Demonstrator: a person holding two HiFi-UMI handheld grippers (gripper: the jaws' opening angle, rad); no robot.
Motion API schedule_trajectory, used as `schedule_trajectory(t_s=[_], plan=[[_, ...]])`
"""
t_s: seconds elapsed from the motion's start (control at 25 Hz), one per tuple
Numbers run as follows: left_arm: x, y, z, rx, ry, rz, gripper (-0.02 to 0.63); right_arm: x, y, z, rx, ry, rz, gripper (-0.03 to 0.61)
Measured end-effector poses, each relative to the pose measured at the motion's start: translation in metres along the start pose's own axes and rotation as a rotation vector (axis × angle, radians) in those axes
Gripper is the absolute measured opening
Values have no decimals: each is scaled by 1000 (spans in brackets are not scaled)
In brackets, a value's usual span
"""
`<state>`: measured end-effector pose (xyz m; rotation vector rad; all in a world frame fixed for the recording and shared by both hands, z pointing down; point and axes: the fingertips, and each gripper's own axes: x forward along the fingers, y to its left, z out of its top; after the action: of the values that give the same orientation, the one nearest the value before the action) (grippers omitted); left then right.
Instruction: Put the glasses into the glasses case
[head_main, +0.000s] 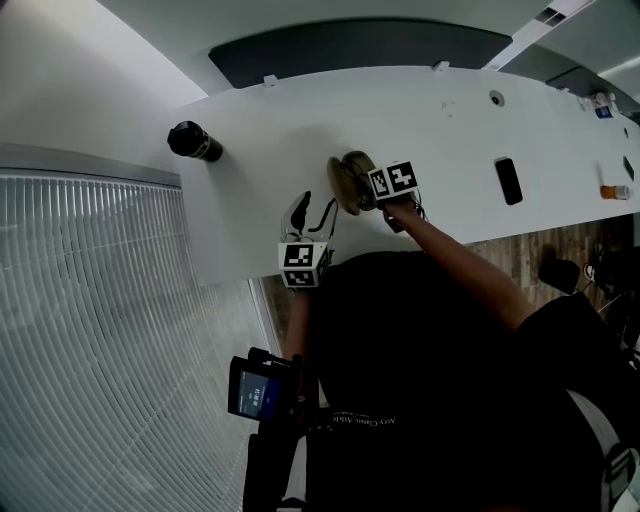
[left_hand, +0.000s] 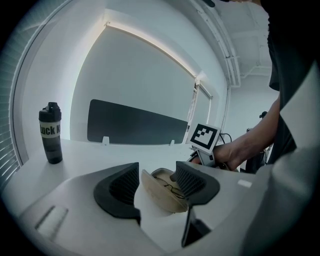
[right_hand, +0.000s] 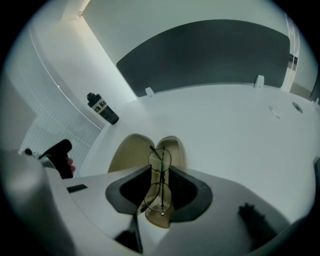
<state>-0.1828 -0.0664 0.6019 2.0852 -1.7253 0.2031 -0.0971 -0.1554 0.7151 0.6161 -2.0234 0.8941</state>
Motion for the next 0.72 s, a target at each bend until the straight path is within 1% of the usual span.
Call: schedule_trajectory(t_s=[0.08,0.24,0.4,0.48,0.6,0.72], plan=[[4,-4,1,-1,7,-11,239,-7,-2,5,23,-31,8,114],[3,-1,-15,1,48,-21,239,-20,5,11,78,-87,55,112],[3,6,-20,-40,67,-1,239,-38,8,20,121,-158,106,112],[3,9,-26,-57,75,7,239,-47,5,28,115,-210,129,112],[8,18,-44,-93,96,11,239,-53,-14,29,119,-261,111,112],[16,29,-57,-172,116,23,239,-49,-34,18,144,-251,76,107]])
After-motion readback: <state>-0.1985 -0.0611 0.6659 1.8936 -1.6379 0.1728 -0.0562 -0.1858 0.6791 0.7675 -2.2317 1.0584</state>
